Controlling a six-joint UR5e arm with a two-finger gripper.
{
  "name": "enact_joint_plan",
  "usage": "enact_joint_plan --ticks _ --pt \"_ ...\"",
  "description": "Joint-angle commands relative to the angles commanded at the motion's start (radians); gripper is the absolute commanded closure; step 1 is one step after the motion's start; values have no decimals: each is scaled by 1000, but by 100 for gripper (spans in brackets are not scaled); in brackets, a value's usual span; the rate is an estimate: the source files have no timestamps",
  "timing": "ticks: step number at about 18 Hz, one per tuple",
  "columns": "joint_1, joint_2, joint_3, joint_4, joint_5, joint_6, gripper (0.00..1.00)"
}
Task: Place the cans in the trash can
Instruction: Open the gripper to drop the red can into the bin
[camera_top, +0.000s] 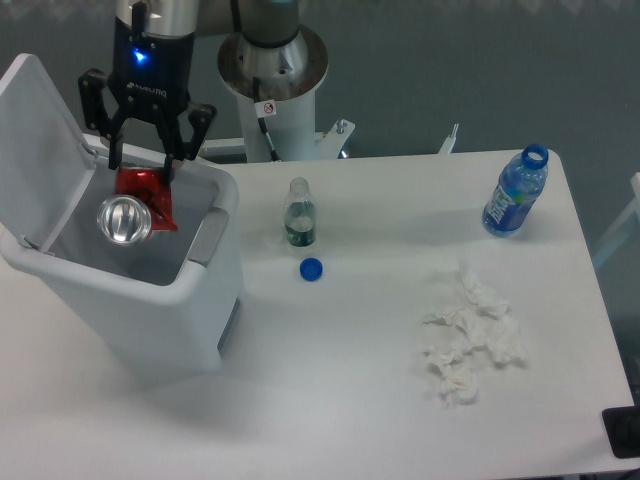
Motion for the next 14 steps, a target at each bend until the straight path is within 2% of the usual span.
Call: enact_joint_plan --ticks 9,10,14 --pt "0 -2 -3 3 2 5 34" --pt "0 -2 -3 3 2 8 28" --pt "0 -2 -2 3 2 9 23"
